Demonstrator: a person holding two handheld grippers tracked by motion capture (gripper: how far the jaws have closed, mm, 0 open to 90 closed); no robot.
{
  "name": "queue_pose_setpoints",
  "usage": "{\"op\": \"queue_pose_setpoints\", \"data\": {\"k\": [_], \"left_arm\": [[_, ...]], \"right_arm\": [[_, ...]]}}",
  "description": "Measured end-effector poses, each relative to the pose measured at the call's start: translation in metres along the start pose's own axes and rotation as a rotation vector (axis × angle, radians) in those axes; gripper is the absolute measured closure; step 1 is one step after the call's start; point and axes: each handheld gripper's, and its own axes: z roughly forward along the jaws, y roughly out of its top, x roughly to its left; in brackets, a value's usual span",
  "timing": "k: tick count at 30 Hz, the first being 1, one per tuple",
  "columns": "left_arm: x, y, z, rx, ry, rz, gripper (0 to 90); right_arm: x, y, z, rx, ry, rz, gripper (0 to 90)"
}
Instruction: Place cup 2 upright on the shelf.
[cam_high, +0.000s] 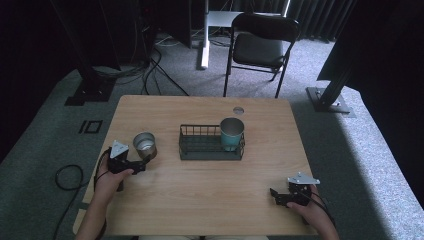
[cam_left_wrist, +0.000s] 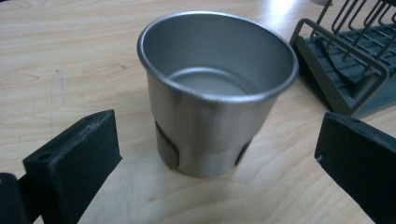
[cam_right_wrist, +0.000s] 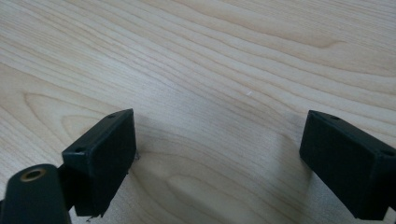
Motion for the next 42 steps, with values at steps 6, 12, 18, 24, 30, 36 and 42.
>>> {"op": "queue_pose_setpoints", "data": {"k": [6, 12, 18, 24, 30, 36, 42], "left_arm": [[0.003, 0.008, 0.009, 0.008, 0.004, 0.008, 0.7], [0.003, 0.012, 0.018, 0.005, -0.002, 0.004, 0.7], [0.001, 0.016, 0.022, -0.028, 0.003, 0.02, 0.6], [0.0, 0.02, 0.027, -0.043, 0.005, 0.028, 0.7], [-0.002, 0.02, 0.033, -0.074, 0.015, 0.054, 0.7], [-0.004, 0.021, 0.038, -0.097, 0.015, 0.064, 0.7], [-0.005, 0.021, 0.041, -0.117, 0.022, 0.067, 5.1]], "right_arm": [[0.0, 0.0, 0.0, 0.0, 0.0, -0.001, 10.4], [0.0, 0.0, 0.0, 0.0, 0.0, -0.001, 10.4], [0.0, 0.0, 0.0, 0.0, 0.0, 0.0, 10.4], [0.0, 0.0, 0.0, 0.0, 0.0, -0.001, 10.4], [0.0, 0.0, 0.0, 0.0, 0.0, -0.001, 10.4], [0.0, 0.0, 0.0, 0.0, 0.0, -0.001, 10.4], [0.0, 0.0, 0.0, 0.0, 0.0, -0.001, 10.4]]}}
